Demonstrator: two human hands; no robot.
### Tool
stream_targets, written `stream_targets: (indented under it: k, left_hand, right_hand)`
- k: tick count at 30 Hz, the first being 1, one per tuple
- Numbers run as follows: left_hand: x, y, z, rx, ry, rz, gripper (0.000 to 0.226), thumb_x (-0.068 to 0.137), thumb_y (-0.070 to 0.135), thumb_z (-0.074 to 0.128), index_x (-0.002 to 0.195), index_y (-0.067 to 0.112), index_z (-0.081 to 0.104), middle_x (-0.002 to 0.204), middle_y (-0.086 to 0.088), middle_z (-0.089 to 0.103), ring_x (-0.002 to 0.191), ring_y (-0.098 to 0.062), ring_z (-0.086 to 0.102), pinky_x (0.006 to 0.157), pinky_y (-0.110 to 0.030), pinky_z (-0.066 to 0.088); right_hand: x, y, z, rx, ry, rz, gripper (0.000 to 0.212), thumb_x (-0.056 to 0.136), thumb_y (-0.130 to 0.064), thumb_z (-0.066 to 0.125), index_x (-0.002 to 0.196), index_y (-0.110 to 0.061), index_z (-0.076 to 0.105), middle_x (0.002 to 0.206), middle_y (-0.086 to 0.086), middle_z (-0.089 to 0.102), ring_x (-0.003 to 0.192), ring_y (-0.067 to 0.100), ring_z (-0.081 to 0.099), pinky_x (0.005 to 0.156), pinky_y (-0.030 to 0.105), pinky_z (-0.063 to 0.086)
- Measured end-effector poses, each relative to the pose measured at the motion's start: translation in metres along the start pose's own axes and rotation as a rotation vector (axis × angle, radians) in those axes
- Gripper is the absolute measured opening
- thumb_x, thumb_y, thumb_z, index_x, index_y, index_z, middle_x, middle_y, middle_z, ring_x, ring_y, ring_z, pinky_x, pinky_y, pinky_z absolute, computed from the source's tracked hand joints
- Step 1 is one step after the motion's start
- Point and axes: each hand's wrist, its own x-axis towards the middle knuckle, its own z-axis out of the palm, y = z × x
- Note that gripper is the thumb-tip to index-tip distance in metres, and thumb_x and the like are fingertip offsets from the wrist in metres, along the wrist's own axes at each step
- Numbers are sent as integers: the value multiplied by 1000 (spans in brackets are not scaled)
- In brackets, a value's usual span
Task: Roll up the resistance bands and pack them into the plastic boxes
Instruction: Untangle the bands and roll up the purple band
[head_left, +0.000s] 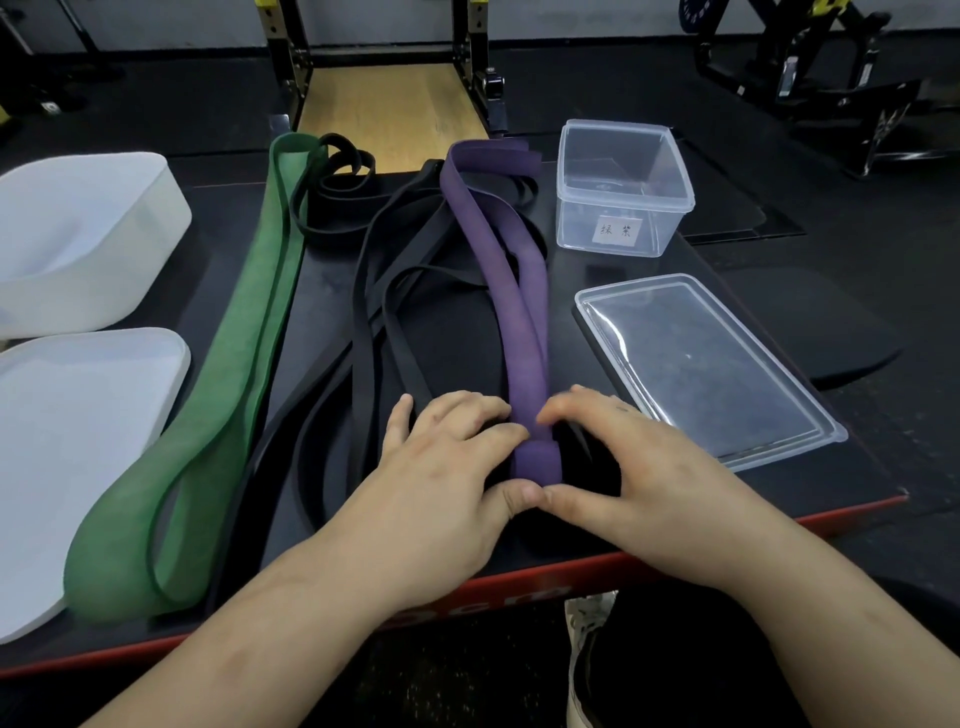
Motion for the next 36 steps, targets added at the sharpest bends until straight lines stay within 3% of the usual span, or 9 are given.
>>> stream_targets:
  k: [2,7,10,16,20,24,27,30,36]
  left_hand:
    - [1,2,-1,-15,-12,-14,72,90,72,17,151,40,38,157,26,23,150,4,-1,127,-50,-3]
    - [-1,1,-3,-118,-2,-18,68,90,70,44,151,47,24,160,25,26,148,13,0,127,-42,-7]
    - [-2,1,-3,-115,36,-8,64,90,58,62,145,49,31,156,26,31,148,13,2,127,-42,-5]
    - [4,2,-5,-132,98,-31,47,101,47,52,146,40,44,150,26,42,149,9,10,127,-43,0]
    - [4,1,-11,-186,78,-64,46,103,43,48,149,35,44,153,23,40,147,11,9,128,-40,-1]
    - [-4,1,-12,-198,23,4,42,104,42,48,145,36,46,142,33,39,138,23,1,128,-40,-5]
    - [-12,3,-11,-187,-17,62,39,103,43,51,141,37,48,141,36,38,144,20,-2,127,-40,-9]
    - [-15,7,-7,-111,-43,131,42,101,49,48,142,40,44,154,28,35,148,13,-5,126,-44,-12]
    - [-12,7,-4,-60,-34,162,47,102,53,43,146,39,42,157,24,35,150,10,0,125,-42,-12]
  right_hand:
    - [-1,-3,-1,7,1,-1,39,88,-59,70,120,-54,48,136,-24,55,137,-5,41,114,31,40]
    - [3,-1,-1,-50,28,-12,39,97,-51,58,135,-44,56,149,-22,50,143,-19,17,124,19,15]
    - [7,1,1,-67,45,-21,44,99,-50,56,140,-37,57,151,-21,49,143,-17,17,125,20,14]
    - [10,5,-1,-8,58,-29,48,90,-60,60,134,-43,60,128,-37,49,143,-17,24,117,12,23]
    - [9,5,-1,-61,24,17,81,79,-70,70,150,-50,37,155,-27,35,150,-12,12,121,22,21]
    - [6,5,-7,-35,-36,4,81,72,-74,72,145,-56,39,159,-24,34,149,-15,9,123,27,23]
    - [1,9,-23,11,-39,10,72,70,-79,65,135,-52,52,143,-28,50,141,-17,31,116,25,33]
    - [8,8,-21,-34,95,45,42,86,-61,60,123,-42,66,117,-24,65,115,-7,55,102,21,43]
    - [43,4,-6,1,283,277,17,91,-50,67,100,-36,71,86,-16,68,87,2,62,84,29,51]
